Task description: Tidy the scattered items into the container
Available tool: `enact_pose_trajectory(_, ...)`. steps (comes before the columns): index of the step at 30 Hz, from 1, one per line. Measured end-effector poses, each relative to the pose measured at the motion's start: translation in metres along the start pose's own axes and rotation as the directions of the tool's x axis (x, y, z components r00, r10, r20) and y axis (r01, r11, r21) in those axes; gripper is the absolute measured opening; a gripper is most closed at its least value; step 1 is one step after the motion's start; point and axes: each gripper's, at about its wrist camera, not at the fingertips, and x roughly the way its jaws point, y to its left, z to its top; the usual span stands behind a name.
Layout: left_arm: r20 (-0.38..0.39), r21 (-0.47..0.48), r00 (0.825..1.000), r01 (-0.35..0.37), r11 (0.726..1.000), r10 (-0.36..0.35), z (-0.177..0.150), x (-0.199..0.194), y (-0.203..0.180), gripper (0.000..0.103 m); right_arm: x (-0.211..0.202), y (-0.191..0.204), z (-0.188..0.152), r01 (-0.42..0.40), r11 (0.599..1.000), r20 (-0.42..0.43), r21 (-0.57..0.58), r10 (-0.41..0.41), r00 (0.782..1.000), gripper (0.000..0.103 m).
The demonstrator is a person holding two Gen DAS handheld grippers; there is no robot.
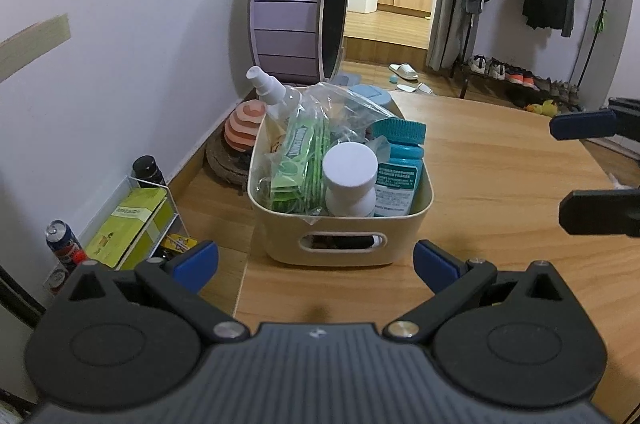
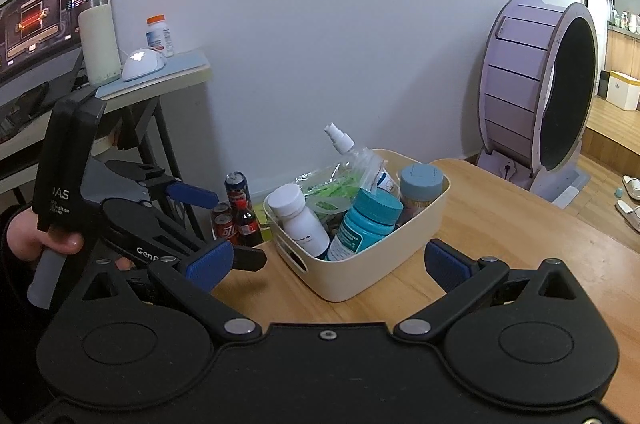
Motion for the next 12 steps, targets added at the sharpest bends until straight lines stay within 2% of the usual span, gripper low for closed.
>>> enact_pose_trajectory(12,-0.005,0.003,1.0,-0.007,1.0,0.007,-0.0003,0.0022,0.0013,0.103,-0.0014,-0.0024,-0.0015,0.007,1.0,-0.008,0.005,-0.007,1.0,0.103)
